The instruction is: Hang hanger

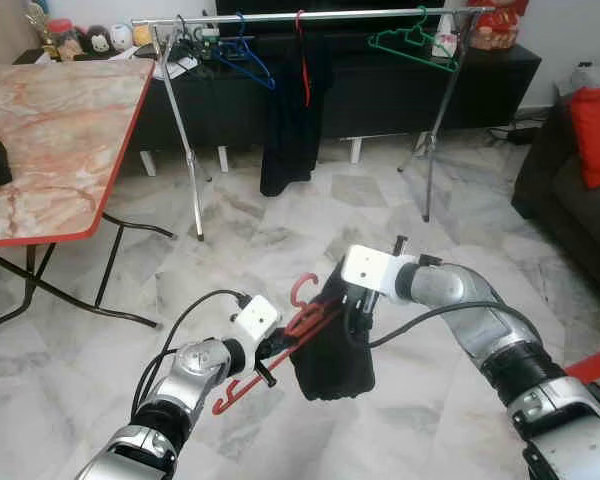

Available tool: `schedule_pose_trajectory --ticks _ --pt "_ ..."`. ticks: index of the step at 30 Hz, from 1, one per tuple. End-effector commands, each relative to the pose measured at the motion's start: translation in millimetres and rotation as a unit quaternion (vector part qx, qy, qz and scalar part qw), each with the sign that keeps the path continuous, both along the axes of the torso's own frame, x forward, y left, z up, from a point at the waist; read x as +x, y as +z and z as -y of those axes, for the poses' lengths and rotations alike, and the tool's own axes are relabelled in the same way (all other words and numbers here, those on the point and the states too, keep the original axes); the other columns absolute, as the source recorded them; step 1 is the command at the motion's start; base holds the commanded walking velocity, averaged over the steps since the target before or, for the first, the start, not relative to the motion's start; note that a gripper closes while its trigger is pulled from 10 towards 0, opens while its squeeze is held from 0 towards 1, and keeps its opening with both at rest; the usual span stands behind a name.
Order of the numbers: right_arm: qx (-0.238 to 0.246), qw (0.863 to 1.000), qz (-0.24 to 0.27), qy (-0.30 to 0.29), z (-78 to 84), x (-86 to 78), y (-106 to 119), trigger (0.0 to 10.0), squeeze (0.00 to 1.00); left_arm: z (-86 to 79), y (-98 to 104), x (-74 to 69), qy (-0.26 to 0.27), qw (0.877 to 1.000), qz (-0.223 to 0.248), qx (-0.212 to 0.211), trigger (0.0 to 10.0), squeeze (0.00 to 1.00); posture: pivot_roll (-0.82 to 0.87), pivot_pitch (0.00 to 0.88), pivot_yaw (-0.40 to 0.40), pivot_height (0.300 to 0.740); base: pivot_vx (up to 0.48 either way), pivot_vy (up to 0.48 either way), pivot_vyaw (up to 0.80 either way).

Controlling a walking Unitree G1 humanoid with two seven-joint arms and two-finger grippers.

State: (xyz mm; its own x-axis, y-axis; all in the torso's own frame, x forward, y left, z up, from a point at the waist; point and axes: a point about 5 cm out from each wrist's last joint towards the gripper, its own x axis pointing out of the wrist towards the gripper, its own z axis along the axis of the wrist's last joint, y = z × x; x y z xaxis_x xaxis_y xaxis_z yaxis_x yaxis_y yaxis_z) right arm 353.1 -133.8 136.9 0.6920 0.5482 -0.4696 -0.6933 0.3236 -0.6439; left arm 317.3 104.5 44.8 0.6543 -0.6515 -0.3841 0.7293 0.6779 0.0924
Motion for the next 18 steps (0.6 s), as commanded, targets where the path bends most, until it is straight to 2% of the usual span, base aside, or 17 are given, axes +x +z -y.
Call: schedule_pose_trajectory --ticks 1,6,8,11,12,18 --pt "0.02 1.0 -0.004 0.007 -2.6 -3.9 6.8 10.0 0.0 -1.9 5.0 5.5 0.017 1.0 0.015 0.0 10.0 0.0 -0.09 0.025 -0.046 0.74 0.0 0.0 0.0" --pt "0.005 1.0 -0.027 0.002 3.2 -13.7 2.4 10.0 0.0 -4.8 12.4 13.1 0.059 0.997 0.044 -0.01 10.0 0.0 -0.09 0.028 -0.045 0.74 0.0 0.0 0.0" --pt "-0.004 0.999 -0.029 -0.022 8.9 -13.6 -2.3 10.0 0.0 -5.3 15.4 15.4 0.071 0.996 0.051 -0.021 10.0 0.0 -0.09 0.028 -0.045 0.74 0.0 0.0 0.0" --pt "-0.033 0.995 -0.021 -0.094 24.3 -9.4 -12.5 10.0 0.0 -4.6 18.7 16.5 0.07 0.995 0.057 -0.038 10.0 0.0 -0.1 0.028 -0.048 0.74 0.0 0.0 0.0" --pt "-0.027 0.993 -0.012 -0.114 26.5 -6.8 -12.5 10.0 0.0 -4.4 18.3 15.7 0.066 0.995 0.056 -0.041 10.0 0.0 -0.1 0.027 -0.049 0.74 0.0 0.0 0.0" --pt "0.008 0.987 0.036 -0.155 22.3 1.0 -3.5 10.0 0.0 -2.1 11.9 9.0 0.035 0.997 0.03 -0.054 10.0 0.0 -0.1 0.025 -0.048 0.74 0.0 0.0 0.0"
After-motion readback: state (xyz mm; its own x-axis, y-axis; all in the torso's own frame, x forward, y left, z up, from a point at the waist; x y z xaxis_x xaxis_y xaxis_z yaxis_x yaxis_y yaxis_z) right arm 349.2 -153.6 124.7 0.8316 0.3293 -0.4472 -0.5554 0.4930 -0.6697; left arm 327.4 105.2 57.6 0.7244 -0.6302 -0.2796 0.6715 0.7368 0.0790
